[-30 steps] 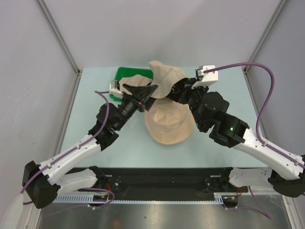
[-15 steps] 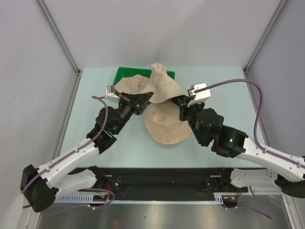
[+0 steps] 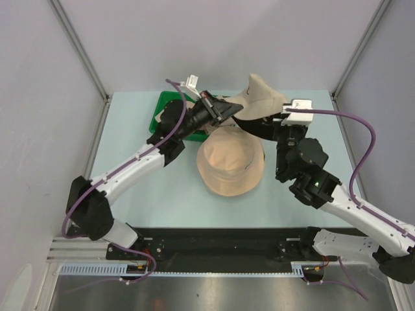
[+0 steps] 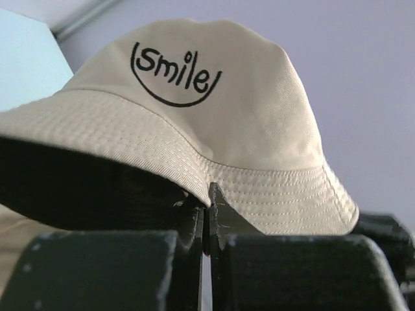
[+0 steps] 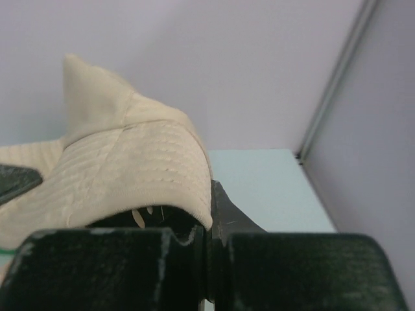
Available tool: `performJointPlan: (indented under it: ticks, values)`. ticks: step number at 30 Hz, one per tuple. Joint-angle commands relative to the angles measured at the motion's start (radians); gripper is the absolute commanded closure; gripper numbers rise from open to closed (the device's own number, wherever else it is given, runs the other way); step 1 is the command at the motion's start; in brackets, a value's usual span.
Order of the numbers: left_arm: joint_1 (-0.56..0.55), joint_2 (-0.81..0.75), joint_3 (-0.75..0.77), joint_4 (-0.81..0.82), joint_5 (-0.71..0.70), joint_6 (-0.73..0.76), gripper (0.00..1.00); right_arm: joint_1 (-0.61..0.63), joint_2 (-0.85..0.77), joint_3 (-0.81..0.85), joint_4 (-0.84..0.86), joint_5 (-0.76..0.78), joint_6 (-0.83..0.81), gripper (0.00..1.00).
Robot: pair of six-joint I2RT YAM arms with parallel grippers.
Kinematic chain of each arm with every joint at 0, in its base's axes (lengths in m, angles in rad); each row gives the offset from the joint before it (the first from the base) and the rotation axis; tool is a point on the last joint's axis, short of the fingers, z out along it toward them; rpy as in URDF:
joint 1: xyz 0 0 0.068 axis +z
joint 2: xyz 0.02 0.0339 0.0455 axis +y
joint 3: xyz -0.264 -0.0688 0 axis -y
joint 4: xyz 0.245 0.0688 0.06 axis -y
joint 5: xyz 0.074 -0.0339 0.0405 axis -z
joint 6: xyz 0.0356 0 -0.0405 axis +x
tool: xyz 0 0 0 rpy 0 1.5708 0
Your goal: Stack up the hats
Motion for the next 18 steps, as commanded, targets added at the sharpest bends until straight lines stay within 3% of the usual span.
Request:
performJointPlan:
  ticks: [1, 4, 7, 12, 15, 18]
  values:
    - [0.021, 0.075, 0.092, 0.088, 0.227, 0.096, 1.00, -0.085, -0.041, 0.005, 0.113, -0.028, -0.089, 1.00]
    - [0.048, 0.033, 0.018, 0.097, 0.234, 0.099, 1.00, -0.084, -0.077, -0.012, 0.079, -0.056, -0.081, 1.00]
    - [0.087, -0.036, -0.083, 0.091, 0.298, 0.107, 1.00, -0.056, -0.118, -0.024, -0.080, -0.117, 0.061, 1.00]
    - [0.125, -0.145, -0.194, -0.026, 0.395, 0.211, 1.00, 0.115, -0.176, -0.072, -0.287, -0.162, 0.238, 0.99]
    - [0.145, -0.216, -0.260, -0.110, 0.395, 0.277, 1.00, 0.199, -0.192, -0.093, -0.375, -0.162, 0.316, 0.87]
    - [0.193, -0.268, -0.358, -0.107, 0.401, 0.285, 1.00, 0.250, -0.187, -0.093, -0.461, -0.199, 0.358, 0.57]
